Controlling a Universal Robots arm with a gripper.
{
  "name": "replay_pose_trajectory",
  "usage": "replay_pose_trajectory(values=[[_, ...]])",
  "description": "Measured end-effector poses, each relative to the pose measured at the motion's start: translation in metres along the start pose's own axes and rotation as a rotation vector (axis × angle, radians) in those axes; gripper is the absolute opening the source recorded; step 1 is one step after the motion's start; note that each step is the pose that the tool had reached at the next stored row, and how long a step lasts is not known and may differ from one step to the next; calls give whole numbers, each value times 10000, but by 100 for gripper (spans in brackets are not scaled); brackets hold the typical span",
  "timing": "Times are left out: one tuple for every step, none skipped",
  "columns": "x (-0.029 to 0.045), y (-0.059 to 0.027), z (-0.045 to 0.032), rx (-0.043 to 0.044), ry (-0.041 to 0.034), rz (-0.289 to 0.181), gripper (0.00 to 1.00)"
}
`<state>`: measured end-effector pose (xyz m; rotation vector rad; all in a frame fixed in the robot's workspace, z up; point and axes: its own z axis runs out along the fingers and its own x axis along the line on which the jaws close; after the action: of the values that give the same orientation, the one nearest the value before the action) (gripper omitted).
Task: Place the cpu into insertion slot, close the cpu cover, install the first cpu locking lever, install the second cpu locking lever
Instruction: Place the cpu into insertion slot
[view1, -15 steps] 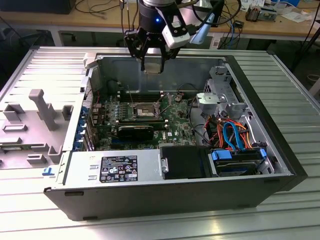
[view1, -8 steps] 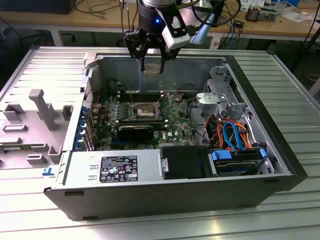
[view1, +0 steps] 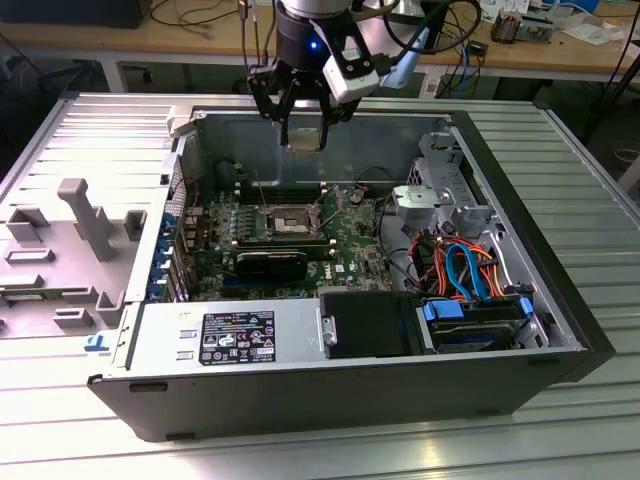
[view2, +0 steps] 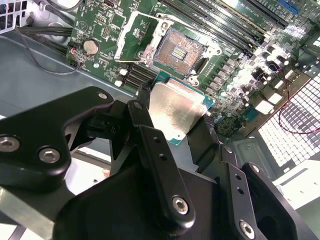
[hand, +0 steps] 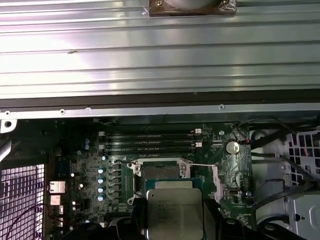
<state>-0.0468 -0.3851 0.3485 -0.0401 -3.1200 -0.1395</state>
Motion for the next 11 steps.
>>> replay_pose_trajectory(values=[[0,-2,3,1,0,0,55],[1,-6,9,0,0,0,55],[1,-9,13,0,-1,0,55],[1,-11,16,1,-1,-1,55],[2,-14,20,2,-1,-1,55],[2,-16,23,3,0,0,55],[2,-20,28,4,0,-1,55],[3,-22,31,4,-1,0,55],[3,-24,34,4,-1,0,55],[3,-27,37,5,-1,0,55],[4,-30,40,5,0,0,55]])
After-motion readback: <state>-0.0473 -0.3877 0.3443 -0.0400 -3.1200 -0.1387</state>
